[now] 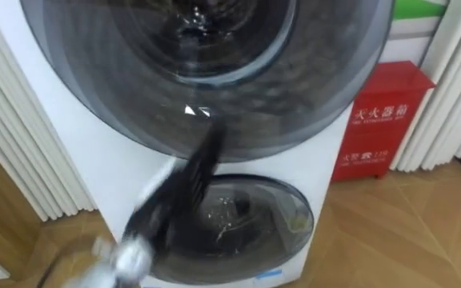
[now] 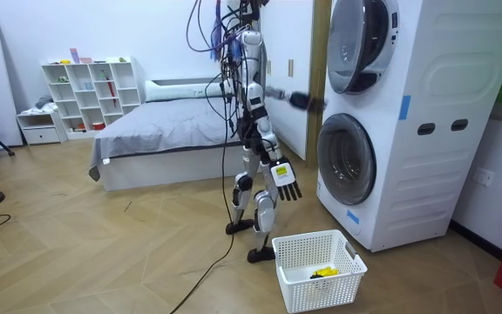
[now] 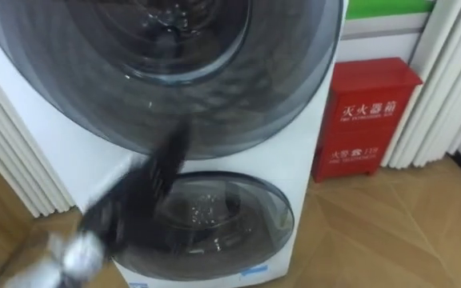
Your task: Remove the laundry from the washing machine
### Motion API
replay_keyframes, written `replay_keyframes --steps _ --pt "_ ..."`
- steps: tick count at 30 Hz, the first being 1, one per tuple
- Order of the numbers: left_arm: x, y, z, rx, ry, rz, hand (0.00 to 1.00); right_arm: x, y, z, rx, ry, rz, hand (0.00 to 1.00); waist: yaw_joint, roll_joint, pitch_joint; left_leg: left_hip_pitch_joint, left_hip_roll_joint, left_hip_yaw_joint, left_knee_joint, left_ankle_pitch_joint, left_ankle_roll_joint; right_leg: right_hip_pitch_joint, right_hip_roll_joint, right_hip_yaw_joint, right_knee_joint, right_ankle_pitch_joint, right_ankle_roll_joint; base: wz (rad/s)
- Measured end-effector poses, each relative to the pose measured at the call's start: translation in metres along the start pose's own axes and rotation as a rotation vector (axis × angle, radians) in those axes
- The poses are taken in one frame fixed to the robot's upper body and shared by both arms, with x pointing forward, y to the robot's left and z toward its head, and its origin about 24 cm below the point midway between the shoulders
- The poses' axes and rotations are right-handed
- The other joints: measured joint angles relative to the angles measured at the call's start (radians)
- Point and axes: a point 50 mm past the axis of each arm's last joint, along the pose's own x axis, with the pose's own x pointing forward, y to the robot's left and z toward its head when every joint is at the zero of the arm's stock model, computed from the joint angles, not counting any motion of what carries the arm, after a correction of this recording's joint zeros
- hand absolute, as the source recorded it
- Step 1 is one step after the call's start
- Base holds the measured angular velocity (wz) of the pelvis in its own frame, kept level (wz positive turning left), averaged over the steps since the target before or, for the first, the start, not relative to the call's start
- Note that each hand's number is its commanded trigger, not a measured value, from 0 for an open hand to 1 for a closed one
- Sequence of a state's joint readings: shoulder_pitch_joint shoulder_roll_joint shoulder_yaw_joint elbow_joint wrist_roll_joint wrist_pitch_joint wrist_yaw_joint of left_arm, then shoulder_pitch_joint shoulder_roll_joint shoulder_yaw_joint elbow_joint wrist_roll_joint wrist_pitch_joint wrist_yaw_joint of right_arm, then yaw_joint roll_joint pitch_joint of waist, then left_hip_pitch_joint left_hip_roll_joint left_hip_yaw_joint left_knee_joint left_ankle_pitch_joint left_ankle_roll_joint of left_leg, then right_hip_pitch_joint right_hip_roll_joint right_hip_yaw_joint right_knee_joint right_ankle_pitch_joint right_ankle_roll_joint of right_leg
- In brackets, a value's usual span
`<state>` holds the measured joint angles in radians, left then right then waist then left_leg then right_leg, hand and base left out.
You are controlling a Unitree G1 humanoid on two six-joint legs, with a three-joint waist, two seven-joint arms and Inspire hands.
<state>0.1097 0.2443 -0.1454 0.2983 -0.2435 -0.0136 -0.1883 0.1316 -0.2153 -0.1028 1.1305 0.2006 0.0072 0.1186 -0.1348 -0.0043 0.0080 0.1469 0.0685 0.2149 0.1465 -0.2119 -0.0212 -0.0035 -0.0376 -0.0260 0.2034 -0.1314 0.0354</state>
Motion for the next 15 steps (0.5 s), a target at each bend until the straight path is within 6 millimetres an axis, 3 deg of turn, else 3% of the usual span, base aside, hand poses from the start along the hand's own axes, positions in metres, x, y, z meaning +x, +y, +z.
replay_keyframes --steps 1,2,3,5,6,9,12,15 --pt "-0.005 0.007 -0.02 -0.018 0.078 0.054 0.0 0.0 0.002 -0.003 0.018 0.002 0.002 0.0 0.007 -0.009 0.0016 0.006 0.002 0.0 0.0 0.0 -0.001 0.008 0.002 0.001 -0.002 -0.001 -0.001 -0.05" --pt "-0.021 0.021 -0.054 -0.039 0.212 0.153 0.0 -0.001 0.007 -0.009 0.046 0.011 0.014 0.0 0.03 -0.021 -0.0044 0.006 0.009 0.002 0.0 -0.005 -0.009 0.008 0.008 0.001 -0.004 -0.004 -0.005 0.0" --pt "-0.039 0.032 -0.082 -0.062 0.325 0.235 0.0 -0.001 0.011 -0.013 0.052 0.022 0.028 0.0 0.045 -0.03 -0.0051 0.007 0.015 0.003 0.001 -0.011 -0.018 0.008 0.013 -0.003 -0.006 -0.005 -0.007 0.0" --pt "-0.068 0.042 -0.119 -0.1 0.489 0.35 0.0 -0.001 0.014 -0.018 0.056 0.034 0.034 0.0 0.067 -0.042 -0.0108 0.009 0.018 0.003 0.001 -0.013 -0.021 0.018 0.016 -0.005 -0.018 -0.005 -0.008 0.0" --pt "-0.085 0.045 -0.136 -0.123 0.566 0.417 0.0 -0.001 0.016 -0.02 0.059 0.035 0.037 0.0 0.089 -0.044 -0.0081 0.018 0.021 0.006 0.001 -0.015 -0.023 0.025 0.019 -0.007 -0.017 -0.005 -0.008 -0.06" --pt "-0.118 0.042 -0.164 -0.149 0.7 0.536 0.0 -0.001 0.02 -0.021 0.064 0.02 0.047 0.0 0.112 -0.031 -0.0022 0.031 0.025 0.011 -0.001 -0.021 -0.03 0.042 0.022 -0.022 -0.024 -0.004 -0.009 -0.05" --pt "-0.126 0.029 -0.176 -0.148 0.765 0.585 0.0 -0.001 0.023 -0.024 0.069 0.031 0.069 0.0 0.115 -0.007 -0.002 0.031 0.027 0.008 -0.018 -0.023 -0.029 0.04 0.023 -0.034 -0.029 -0.004 -0.009 0.12" --pt "-0.131 0.021 -0.183 -0.137 0.815 0.601 0.0 -0.002 0.021 -0.029 0.099 0.046 0.067 0.0 0.113 0.0 -0.0022 0.032 0.028 0.009 -0.019 -0.024 -0.03 0.041 0.025 -0.031 -0.031 -0.005 -0.01 -0.02"
